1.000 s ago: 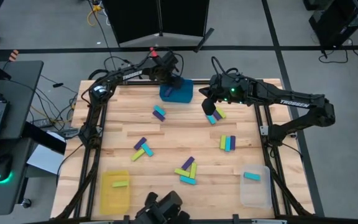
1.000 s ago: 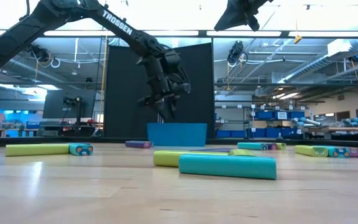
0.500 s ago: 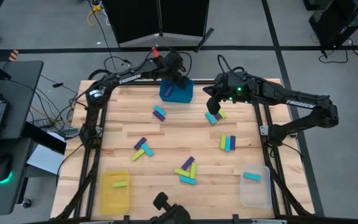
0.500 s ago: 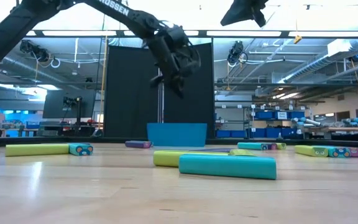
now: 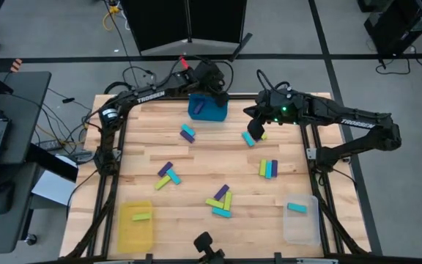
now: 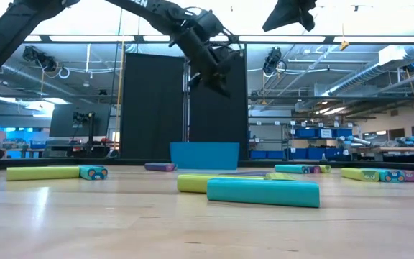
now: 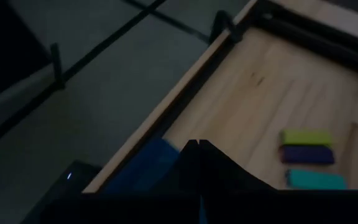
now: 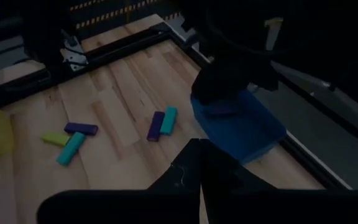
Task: Sort blocks
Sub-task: Put the sky blue block into the white bin, then put the purple block into the blue bin
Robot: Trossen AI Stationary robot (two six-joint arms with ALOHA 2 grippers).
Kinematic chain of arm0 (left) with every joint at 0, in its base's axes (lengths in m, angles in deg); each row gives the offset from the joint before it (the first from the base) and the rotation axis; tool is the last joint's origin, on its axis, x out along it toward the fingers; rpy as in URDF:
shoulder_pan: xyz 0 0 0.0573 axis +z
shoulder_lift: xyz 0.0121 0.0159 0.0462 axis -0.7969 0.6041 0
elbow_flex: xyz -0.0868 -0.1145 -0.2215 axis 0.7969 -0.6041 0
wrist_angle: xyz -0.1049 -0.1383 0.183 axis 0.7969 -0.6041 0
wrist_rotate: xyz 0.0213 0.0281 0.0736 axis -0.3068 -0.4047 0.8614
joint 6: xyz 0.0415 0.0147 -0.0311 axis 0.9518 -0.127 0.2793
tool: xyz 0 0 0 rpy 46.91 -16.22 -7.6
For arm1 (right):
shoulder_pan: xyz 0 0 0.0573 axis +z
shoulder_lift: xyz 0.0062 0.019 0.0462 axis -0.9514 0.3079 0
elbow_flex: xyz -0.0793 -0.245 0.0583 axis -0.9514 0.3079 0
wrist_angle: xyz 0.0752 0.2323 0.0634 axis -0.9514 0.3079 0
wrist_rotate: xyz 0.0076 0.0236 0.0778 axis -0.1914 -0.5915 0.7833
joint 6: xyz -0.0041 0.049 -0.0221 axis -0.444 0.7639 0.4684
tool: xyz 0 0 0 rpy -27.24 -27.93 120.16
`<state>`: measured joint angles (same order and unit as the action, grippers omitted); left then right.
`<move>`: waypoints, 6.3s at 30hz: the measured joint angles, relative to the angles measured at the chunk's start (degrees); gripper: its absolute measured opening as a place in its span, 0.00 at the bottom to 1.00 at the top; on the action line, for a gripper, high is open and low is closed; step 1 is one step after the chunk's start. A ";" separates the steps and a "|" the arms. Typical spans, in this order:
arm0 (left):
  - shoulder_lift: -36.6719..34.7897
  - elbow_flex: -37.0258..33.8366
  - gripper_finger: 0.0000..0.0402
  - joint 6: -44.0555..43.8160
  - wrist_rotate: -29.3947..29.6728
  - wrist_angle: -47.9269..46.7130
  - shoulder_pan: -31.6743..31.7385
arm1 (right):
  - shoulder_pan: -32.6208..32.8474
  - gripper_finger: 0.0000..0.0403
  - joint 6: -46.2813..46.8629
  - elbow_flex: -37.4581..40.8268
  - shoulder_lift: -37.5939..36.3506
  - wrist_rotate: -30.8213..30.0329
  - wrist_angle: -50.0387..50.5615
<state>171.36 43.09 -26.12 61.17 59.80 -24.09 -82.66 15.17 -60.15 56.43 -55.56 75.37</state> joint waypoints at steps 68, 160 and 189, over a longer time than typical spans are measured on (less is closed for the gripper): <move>-53.75 -70.01 0.01 -8.38 1.83 43.31 -15.01 | -10.97 0.54 17.80 16.00 30.17 9.49 -2.29; -53.57 -69.92 0.01 6.96 -20.76 42.59 -18.79 | 67.10 0.28 59.16 32.26 15.78 17.47 0.64; -53.57 -69.94 0.01 1.08 -17.20 42.76 -18.64 | 50.85 0.16 51.85 11.56 -5.94 14.70 33.24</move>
<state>117.79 -26.85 -25.04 43.97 102.57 -42.73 -31.81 67.03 -48.59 50.50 -40.86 108.61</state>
